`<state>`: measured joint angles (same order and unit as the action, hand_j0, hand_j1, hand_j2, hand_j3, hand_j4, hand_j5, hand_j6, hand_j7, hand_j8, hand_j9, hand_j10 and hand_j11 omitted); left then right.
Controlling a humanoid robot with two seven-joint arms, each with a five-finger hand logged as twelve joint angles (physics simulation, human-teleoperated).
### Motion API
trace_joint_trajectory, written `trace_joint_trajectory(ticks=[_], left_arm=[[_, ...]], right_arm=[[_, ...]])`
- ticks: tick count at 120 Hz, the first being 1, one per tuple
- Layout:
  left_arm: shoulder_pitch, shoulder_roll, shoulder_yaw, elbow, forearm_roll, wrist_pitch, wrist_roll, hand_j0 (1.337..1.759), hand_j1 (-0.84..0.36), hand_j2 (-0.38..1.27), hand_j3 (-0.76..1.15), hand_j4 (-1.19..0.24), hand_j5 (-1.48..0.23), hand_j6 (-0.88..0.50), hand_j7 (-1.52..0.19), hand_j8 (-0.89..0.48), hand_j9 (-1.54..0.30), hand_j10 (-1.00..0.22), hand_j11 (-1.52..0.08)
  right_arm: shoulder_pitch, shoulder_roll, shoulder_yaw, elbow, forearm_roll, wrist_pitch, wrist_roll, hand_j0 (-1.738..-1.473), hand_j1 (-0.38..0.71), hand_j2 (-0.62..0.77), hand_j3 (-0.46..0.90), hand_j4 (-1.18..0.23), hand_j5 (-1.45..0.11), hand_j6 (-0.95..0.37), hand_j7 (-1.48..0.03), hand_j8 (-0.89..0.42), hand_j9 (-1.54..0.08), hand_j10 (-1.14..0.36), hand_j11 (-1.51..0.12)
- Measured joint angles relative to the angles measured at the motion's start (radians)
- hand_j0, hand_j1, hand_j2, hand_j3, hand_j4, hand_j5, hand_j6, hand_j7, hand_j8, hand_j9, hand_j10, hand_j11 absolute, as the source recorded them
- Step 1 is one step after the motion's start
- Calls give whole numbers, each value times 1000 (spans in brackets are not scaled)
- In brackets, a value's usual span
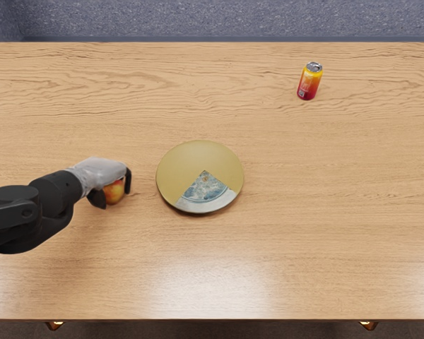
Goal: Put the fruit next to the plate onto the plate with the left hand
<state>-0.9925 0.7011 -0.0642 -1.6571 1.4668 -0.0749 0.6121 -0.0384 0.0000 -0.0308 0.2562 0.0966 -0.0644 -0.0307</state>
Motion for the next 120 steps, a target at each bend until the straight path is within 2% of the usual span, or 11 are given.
trace_joint_trajectory(ticks=[12,16,17,25,34,62,92,105,120], left_arm=[[0,-2,0,2,1,-3,1,1644,-359,194,0,-452,-1016,-306,-1027,-366,-1027,-739,-1023],[-1,-2,0,2,0,-3,1,1642,-379,201,0,-428,-1046,-281,-1053,-344,-1054,-732,-1051],[-1,-2,0,3,0,-3,1,1642,-370,156,0,-421,-1054,-274,-1060,-337,-1060,-728,-1058],[-9,-4,0,5,-1,-2,0,1641,-394,293,0,-414,-1093,-265,-1097,-313,-1097,-720,-1101],[-18,-23,-2,12,-2,-1,0,1638,-413,323,0,-381,-1129,-233,-1131,-283,-1129,-697,-1140],[-153,-48,-10,21,-5,0,-1,1633,-442,337,0,-351,-1186,-185,-1185,-248,-1180,-692,-1201],[-200,-224,-12,26,-11,1,-1,1632,-427,321,0,-356,-1193,-187,-1196,-250,-1201,-687,-1224],[-205,-329,-11,59,-14,-2,-2,1632,-420,312,0,-353,-1196,-187,-1200,-249,-1206,-684,-1231],[-189,-344,-1,94,-13,-7,-2,1633,-394,292,0,-376,-1192,-217,-1199,-269,-1206,-699,-1231]], right_arm=[[2,0,-1,0,0,0,0,-1658,-310,-7,0,-33,-43,-33,-43,-33,-43,-33,-43],[2,0,0,0,0,0,0,-1658,-310,-7,0,-33,-43,-33,-43,-33,-43,-33,-43],[2,0,-1,0,0,0,0,-1658,-310,-7,0,-33,-43,-33,-43,-33,-43,-33,-43],[3,0,-1,0,0,0,0,-1658,-310,-7,0,-33,-43,-33,-43,-33,-43,-33,-43],[3,0,0,0,0,0,0,-1658,-310,-7,0,-33,-43,-33,-43,-33,-43,-33,-43],[3,0,-2,0,0,0,1,-1658,-310,-7,0,-33,-43,-33,-43,-33,-43,-33,-43],[0,0,-6,0,0,0,1,-1658,-310,-7,0,-33,-43,-33,-43,-33,-43,-33,-43],[-2,0,-7,0,0,-1,1,-1658,-310,-7,0,-33,-43,-33,-43,-33,-43,-33,-43],[-3,0,-8,0,0,-1,1,-1658,-310,-7,0,-33,-43,-33,-43,-33,-43,-33,-43]])
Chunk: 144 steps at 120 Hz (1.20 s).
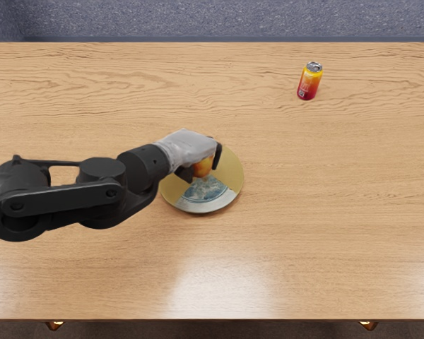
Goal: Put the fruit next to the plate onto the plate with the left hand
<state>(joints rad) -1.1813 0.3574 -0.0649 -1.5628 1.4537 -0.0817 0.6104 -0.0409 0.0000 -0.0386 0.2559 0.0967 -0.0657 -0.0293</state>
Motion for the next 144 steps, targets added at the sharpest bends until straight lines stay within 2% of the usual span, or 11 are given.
trace_joint_trajectory(ticks=[29,32,44,57,73,94,100,108,117,129,144], left_arm=[[29,-8,24,16,3,-1,1,1630,-414,327,0,-366,-1184,-202,-1198,-257,-1205,-689,-1231],[30,-12,24,16,3,1,1,1633,-390,311,0,-375,-1119,-222,-1135,-272,-1140,-698,-1163],[30,-16,20,18,0,6,1,1643,-233,213,0,-337,-827,-247,-836,-276,-839,-536,-853],[21,-15,6,18,-1,7,1,1649,-118,148,0,-303,-623,-250,-628,-268,-630,-420,-638],[14,-15,-8,16,-3,6,0,1653,-39,102,0,-281,-483,-253,-485,-262,-486,-341,-491],[-6,20,-51,-14,-29,-11,0,1656,10,74,0,-266,-395,-255,-396,-259,-396,-292,-398],[-12,48,-99,-24,-104,-58,0,1656,18,69,0,-264,-380,-255,-381,-258,-381,-284,-383],[-11,121,-207,-29,-282,-168,0,1657,26,65,0,-261,-366,-255,-366,-257,-366,-275,-367],[-5,280,-325,-10,-517,-313,1,1657,33,60,0,-259,-354,-255,-355,-256,-355,-268,-355],[24,487,-398,51,-818,-446,0,1658,39,58,0,-258,-344,-255,-344,-256,-344,-264,-345],[73,518,-432,111,-1205,-505,0,1658,43,56,0,-257,-337,-256,-337,-256,-337,-260,-337]], right_arm=[[1,0,0,0,0,0,0,-1658,-310,-7,0,-33,-43,-33,-43,-33,-43,-33,-43],[1,0,0,0,0,0,0,-1658,-310,-7,0,-33,-43,-33,-43,-33,-43,-33,-43],[2,0,1,0,0,0,0,-1658,-310,-7,0,-33,-43,-33,-43,-33,-43,-33,-43],[3,0,2,0,0,0,0,-1658,-310,-7,0,-33,-43,-33,-43,-33,-43,-33,-43],[4,0,2,0,0,0,0,-1658,-310,-7,0,-33,-43,-33,-43,-33,-43,-33,-43],[4,0,2,0,0,0,-1,-1658,-310,-7,0,-33,-43,-33,-43,-33,-43,-33,-43],[4,0,2,0,0,0,-1,-1658,-310,-7,0,-33,-43,-33,-43,-33,-43,-33,-43],[4,0,1,0,0,0,0,-1658,-310,-7,0,-33,-43,-33,-43,-33,-43,-33,-43],[4,0,1,0,0,0,0,-1658,-310,-7,0,-33,-43,-33,-43,-33,-43,-33,-43],[4,0,2,0,0,1,0,-1658,-310,-7,0,-33,-43,-33,-43,-33,-43,-33,-43],[4,0,2,0,0,1,-1,-1658,-310,-7,0,-33,-43,-33,-43,-33,-43,-33,-43]])
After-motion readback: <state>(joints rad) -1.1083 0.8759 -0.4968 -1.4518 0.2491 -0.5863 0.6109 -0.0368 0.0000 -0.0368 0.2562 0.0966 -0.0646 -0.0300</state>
